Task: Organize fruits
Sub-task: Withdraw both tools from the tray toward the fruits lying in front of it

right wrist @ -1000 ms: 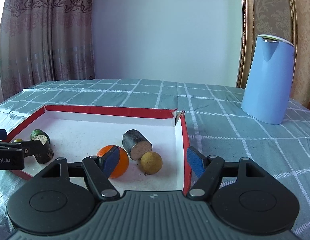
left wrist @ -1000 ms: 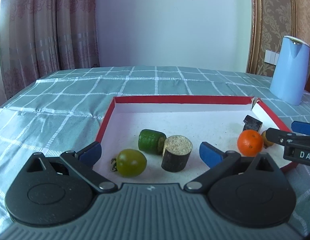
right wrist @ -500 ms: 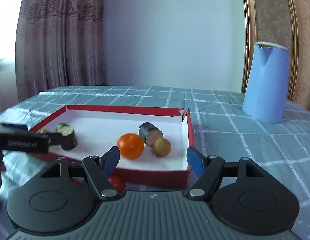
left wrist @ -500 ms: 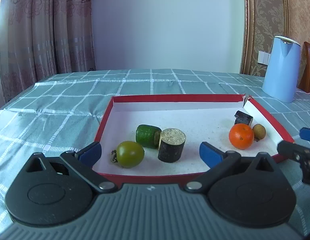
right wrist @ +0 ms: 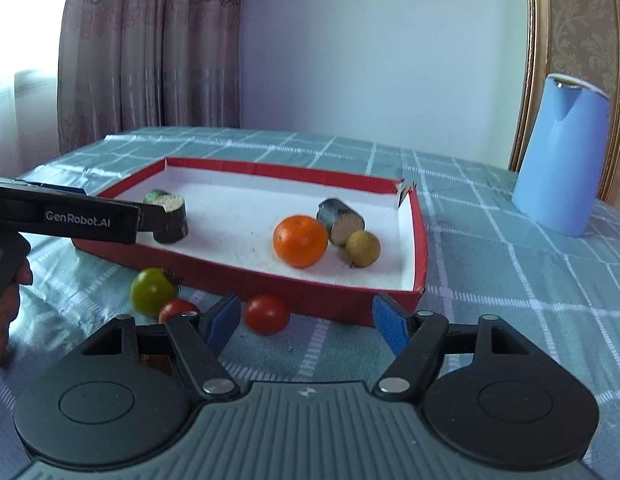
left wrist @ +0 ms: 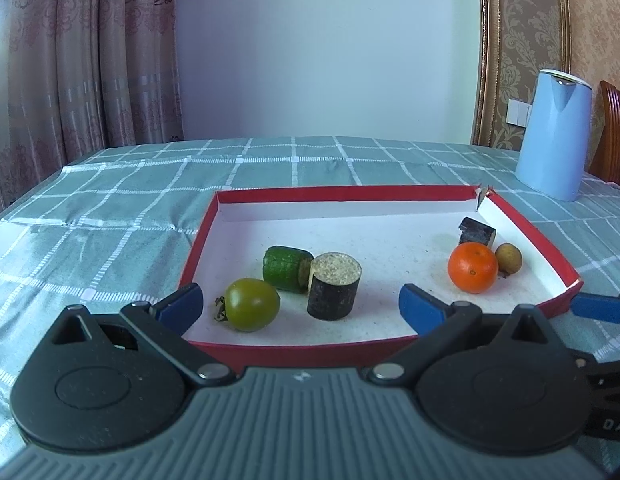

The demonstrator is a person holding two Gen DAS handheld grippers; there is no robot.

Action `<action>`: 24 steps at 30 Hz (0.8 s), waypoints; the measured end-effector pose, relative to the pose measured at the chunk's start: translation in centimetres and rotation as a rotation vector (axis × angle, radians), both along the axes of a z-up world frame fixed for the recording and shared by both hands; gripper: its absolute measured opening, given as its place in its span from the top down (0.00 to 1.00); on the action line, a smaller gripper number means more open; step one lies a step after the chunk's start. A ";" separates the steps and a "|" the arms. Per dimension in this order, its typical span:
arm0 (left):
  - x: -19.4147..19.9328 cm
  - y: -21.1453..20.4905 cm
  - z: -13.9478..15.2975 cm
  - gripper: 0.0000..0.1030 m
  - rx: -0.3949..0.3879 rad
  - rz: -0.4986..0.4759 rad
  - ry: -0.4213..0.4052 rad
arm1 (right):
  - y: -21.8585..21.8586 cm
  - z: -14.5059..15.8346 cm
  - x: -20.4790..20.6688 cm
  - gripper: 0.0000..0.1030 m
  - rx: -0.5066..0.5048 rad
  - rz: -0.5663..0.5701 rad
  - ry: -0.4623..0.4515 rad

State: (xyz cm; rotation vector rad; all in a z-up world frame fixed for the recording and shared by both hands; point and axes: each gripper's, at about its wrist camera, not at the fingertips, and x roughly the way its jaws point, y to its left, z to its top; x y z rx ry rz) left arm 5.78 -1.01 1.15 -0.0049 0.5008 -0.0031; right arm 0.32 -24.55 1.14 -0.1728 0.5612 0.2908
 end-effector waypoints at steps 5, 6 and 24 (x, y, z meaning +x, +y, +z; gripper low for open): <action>-0.1 -0.1 -0.1 0.00 0.008 -0.002 -0.004 | 0.6 -0.4 0.3 0.40 -0.006 0.017 0.040; -0.2 -0.1 -0.1 0.00 0.008 -0.002 -0.003 | 0.9 -0.4 0.3 0.42 -0.017 0.024 0.042; -0.2 -0.3 -0.3 0.00 0.020 -0.006 0.010 | 1.3 -0.6 1.1 0.70 0.042 -0.005 0.088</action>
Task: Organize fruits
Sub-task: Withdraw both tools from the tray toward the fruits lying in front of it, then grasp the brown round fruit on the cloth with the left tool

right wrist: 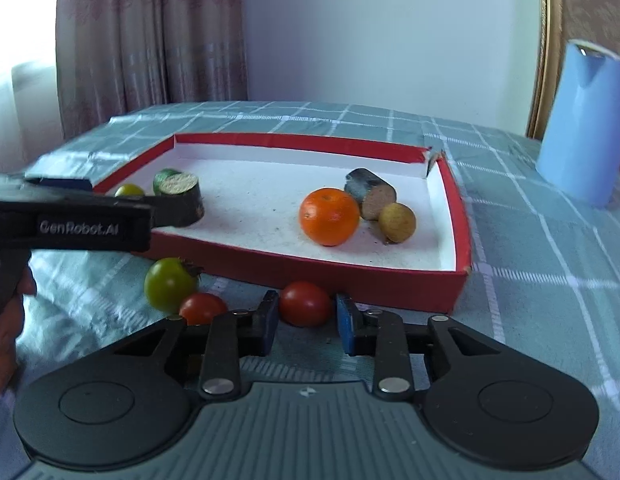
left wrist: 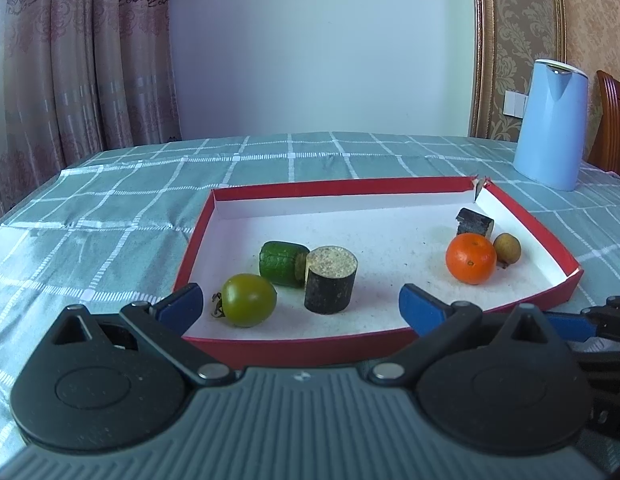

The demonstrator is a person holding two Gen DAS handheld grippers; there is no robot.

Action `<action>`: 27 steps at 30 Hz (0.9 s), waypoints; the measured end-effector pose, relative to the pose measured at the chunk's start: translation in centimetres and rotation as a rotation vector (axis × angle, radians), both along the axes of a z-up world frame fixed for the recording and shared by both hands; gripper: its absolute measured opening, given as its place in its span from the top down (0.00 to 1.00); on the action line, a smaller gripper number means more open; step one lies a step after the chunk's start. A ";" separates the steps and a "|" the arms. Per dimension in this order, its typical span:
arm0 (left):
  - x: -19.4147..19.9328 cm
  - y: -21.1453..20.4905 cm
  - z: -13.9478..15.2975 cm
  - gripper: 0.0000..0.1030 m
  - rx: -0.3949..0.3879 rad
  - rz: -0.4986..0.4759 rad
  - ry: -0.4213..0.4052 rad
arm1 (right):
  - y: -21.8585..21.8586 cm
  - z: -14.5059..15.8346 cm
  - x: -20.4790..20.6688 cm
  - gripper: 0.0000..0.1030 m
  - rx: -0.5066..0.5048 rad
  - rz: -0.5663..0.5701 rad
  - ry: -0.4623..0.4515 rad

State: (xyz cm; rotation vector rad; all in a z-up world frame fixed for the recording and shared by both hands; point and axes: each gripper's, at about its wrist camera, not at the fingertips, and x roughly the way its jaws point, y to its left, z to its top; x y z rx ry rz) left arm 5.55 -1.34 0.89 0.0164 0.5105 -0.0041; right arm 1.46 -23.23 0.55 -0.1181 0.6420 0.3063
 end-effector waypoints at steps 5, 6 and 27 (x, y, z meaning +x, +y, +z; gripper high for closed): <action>-1.9 0.0 -0.3 0.00 -0.005 -0.033 -0.002 | -0.1 0.3 -1.0 0.70 -0.023 -0.015 -0.051; -2.3 0.0 -0.4 0.00 -0.014 -0.039 0.001 | -0.1 0.3 -1.1 0.70 -0.025 -0.014 -0.054; -6.4 -2.4 -0.8 0.00 -0.146 -0.207 0.103 | -1.9 0.7 -1.9 0.70 -0.002 -0.047 -0.087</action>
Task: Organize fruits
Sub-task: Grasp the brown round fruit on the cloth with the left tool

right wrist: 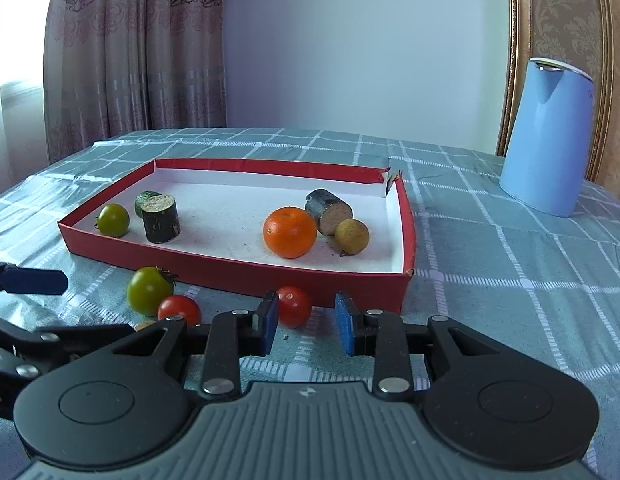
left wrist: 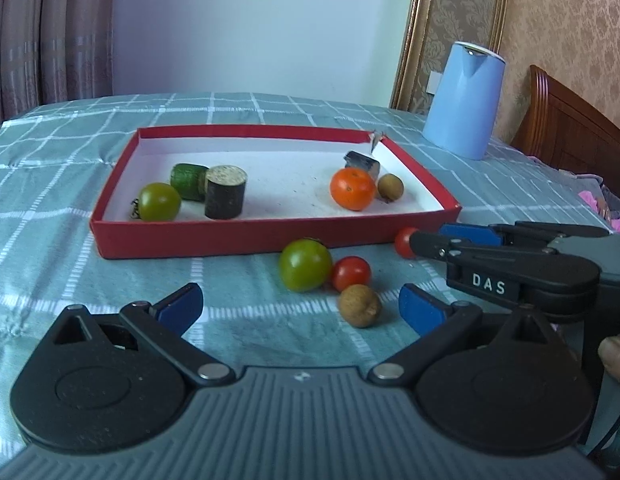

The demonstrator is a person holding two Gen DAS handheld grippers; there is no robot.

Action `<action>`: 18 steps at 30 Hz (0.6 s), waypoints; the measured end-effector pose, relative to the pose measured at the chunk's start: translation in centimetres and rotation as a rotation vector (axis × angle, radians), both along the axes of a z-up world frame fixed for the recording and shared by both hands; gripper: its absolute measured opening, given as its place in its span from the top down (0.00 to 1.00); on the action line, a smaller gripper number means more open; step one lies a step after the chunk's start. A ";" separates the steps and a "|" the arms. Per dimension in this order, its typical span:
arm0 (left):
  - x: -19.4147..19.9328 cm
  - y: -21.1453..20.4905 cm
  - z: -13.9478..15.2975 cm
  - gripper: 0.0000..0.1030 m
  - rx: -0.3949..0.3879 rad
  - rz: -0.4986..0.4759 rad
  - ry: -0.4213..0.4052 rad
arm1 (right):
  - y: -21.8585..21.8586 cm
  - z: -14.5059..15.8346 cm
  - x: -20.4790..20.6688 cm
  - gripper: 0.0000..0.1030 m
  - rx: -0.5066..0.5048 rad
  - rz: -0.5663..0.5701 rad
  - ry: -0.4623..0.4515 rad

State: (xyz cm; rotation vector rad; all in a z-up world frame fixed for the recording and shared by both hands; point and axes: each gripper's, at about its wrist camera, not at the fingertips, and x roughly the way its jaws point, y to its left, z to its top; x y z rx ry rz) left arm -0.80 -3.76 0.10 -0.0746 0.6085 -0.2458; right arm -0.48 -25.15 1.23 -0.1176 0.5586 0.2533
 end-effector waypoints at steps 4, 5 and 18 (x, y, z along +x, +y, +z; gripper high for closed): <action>0.1 -0.8 -0.2 0.00 0.003 0.004 0.016 | 0.0 0.0 0.0 0.70 0.000 0.002 0.001; 0.3 -0.9 -0.3 0.00 0.002 0.012 0.023 | -0.1 0.0 0.0 0.70 0.003 0.001 0.002; 0.1 -2.6 -0.9 0.34 0.115 -0.010 0.011 | -0.3 -0.1 0.0 0.70 0.017 -0.006 0.008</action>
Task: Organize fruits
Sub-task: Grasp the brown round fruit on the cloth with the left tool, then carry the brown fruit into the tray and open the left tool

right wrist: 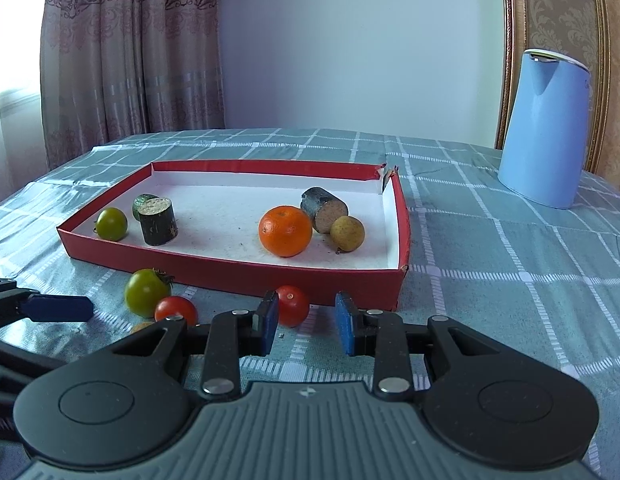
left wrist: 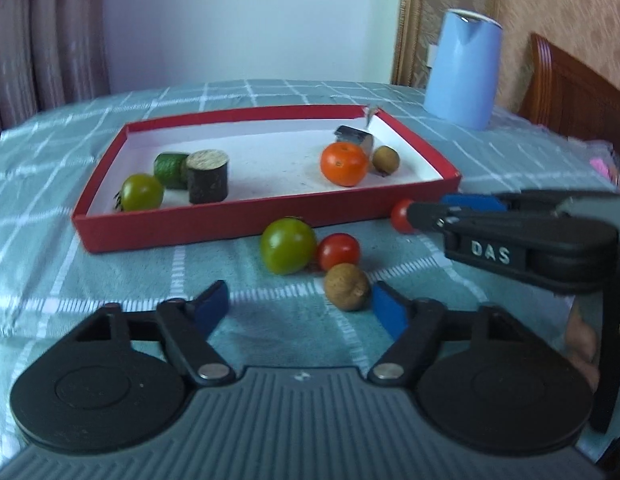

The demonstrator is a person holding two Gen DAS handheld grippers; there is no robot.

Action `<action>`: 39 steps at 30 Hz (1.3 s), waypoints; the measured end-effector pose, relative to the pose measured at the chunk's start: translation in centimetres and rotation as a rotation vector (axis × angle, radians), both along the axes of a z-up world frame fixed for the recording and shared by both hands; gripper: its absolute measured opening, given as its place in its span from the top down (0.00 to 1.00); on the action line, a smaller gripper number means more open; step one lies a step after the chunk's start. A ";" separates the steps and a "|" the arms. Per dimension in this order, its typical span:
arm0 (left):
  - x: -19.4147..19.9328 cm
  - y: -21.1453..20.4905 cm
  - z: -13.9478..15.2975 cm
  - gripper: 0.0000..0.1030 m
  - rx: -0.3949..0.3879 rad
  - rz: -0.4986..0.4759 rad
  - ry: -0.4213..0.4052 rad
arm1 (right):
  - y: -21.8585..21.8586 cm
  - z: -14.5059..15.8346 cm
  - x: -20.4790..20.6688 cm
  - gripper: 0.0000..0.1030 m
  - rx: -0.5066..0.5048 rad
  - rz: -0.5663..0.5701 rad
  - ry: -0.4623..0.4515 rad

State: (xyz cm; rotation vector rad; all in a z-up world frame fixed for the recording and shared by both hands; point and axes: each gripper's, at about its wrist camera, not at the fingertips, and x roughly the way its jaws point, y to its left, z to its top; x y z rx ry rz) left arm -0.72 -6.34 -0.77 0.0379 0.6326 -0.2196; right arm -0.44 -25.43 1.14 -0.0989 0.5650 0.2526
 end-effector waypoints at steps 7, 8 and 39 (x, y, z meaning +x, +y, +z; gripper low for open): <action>-0.4 -1.3 -0.1 0.71 0.008 -0.048 -0.014 | 0.0 0.0 0.0 0.70 -0.001 0.003 0.003; -0.4 -1.5 -0.1 0.73 0.015 -0.054 -0.016 | 0.0 0.0 0.0 0.70 -0.001 0.005 0.004; -1.0 1.9 0.9 0.77 -0.086 -0.018 -0.066 | -0.1 0.3 -0.6 0.70 0.000 -0.008 -0.045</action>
